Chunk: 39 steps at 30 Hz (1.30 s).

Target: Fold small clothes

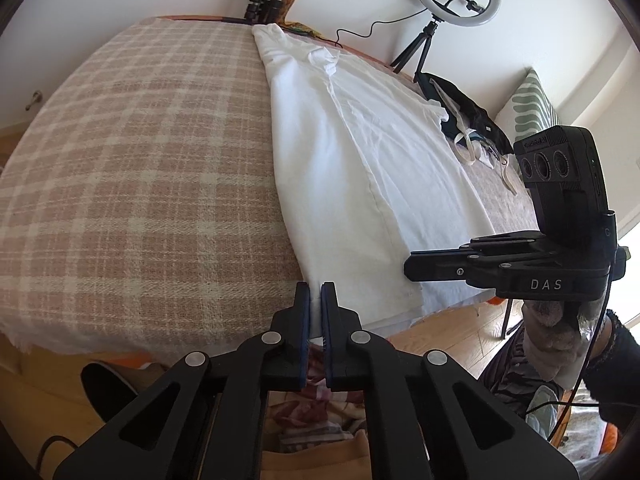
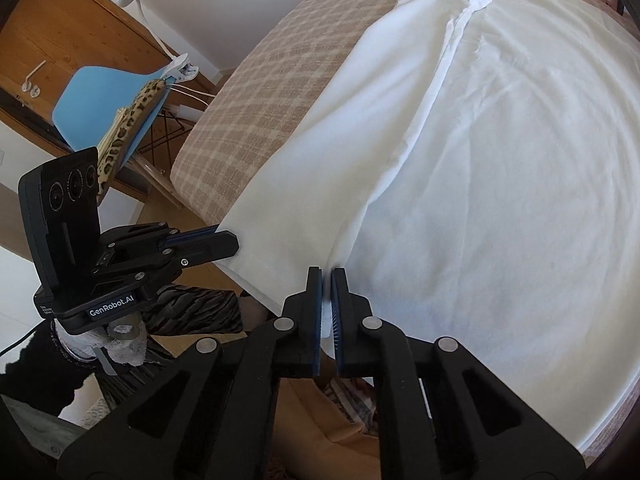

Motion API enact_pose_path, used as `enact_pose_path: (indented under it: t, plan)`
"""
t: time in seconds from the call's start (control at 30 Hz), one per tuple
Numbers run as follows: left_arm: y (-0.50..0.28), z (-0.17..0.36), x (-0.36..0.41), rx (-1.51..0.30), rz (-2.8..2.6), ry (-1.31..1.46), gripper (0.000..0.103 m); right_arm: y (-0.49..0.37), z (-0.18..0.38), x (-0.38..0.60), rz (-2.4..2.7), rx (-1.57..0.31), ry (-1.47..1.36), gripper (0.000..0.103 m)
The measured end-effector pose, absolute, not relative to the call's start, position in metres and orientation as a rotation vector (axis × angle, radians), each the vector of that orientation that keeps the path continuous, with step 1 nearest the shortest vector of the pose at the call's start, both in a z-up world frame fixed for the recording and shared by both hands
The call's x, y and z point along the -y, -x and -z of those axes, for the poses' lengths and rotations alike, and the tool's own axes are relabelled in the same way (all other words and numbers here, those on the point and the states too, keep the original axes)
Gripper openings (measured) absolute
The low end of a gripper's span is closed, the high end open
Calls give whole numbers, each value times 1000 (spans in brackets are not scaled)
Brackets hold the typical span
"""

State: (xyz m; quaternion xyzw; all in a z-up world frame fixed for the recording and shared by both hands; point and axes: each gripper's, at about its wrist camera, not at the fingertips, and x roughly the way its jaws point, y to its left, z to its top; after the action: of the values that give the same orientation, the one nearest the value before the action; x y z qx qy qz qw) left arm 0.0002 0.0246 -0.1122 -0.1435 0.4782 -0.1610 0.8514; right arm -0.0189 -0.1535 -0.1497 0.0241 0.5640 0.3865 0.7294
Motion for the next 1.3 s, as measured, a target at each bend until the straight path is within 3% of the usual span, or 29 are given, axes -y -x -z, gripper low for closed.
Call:
enact_pose_path:
  t: [0.23, 0.33, 0.43, 0.5, 0.53, 0.7, 1.3]
  plan:
    - [2, 124, -9, -1027, 294, 136, 4, 27, 151, 168, -820, -1234, 15, 5]
    - [8, 109, -8, -969, 266, 90, 10, 30, 131, 186, -796, -1149, 26, 6]
    - [14, 92, -9, -899, 243, 67, 14, 29, 110, 211, -742, -1070, 8, 22]
    - [17, 82, -6, -860, 254, 63, 14, 28, 95, 233, -689, -1001, -12, 43]
    - [15, 78, -1, -847, 266, 61, 14, 28, 88, 244, -665, -974, -23, 44]
    - [9, 71, 30, -824, 353, 49, 26, 21, 64, 307, -557, -887, -123, 47]
    - [17, 81, 230, -752, 787, -277, 27, 8, 66, 484, -296, -830, -414, 48]
